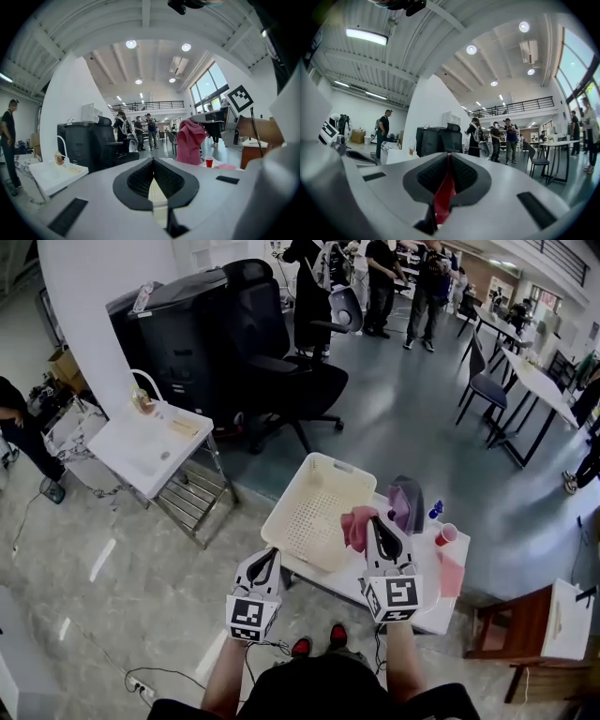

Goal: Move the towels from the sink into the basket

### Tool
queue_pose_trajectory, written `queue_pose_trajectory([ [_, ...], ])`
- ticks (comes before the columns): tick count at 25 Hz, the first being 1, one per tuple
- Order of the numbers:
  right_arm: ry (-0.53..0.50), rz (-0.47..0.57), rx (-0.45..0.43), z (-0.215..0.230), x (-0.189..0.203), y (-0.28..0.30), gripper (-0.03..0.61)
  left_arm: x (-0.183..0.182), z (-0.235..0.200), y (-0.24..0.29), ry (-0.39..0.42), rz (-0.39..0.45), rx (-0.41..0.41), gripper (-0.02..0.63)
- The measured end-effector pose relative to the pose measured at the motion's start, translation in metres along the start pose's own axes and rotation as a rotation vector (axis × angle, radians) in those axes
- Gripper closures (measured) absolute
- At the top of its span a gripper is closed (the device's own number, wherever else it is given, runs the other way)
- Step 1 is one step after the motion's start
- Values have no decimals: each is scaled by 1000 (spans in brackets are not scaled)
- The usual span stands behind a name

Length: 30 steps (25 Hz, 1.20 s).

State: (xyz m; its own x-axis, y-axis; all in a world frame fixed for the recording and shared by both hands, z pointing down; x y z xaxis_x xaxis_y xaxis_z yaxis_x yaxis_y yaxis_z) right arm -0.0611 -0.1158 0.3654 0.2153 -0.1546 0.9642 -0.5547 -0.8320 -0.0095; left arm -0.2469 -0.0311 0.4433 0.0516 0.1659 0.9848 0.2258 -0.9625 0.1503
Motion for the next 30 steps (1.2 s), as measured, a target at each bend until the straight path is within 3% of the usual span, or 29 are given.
queue_pose_trajectory([
  [5,23,-5,-112,-21,11,33,537,9,-21,-6,-31,-4,-108,607],
  [15,58,-69,-269,-58,48,71,537,22,-40,-21,-75,-37,-249,606],
  [22,81,-143,-341,-76,86,76,537,43,-41,-22,-94,-79,-289,606],
  [30,99,-243,-382,-85,132,76,535,67,-34,-10,-112,-138,-280,606],
])
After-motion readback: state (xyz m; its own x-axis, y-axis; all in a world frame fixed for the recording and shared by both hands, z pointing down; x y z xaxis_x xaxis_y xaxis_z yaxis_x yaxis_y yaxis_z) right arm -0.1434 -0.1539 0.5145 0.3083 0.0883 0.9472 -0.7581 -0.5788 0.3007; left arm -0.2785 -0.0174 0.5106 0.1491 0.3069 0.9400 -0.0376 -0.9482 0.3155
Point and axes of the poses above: the fingertips, and each gripper's own axes: y forward along the fingers, z to its right, x out of its underside, the point moved 1 cm from there along -y, backward along the fingers, and after that the axes turned 9 degrees about -y, right-handed, at the moved point
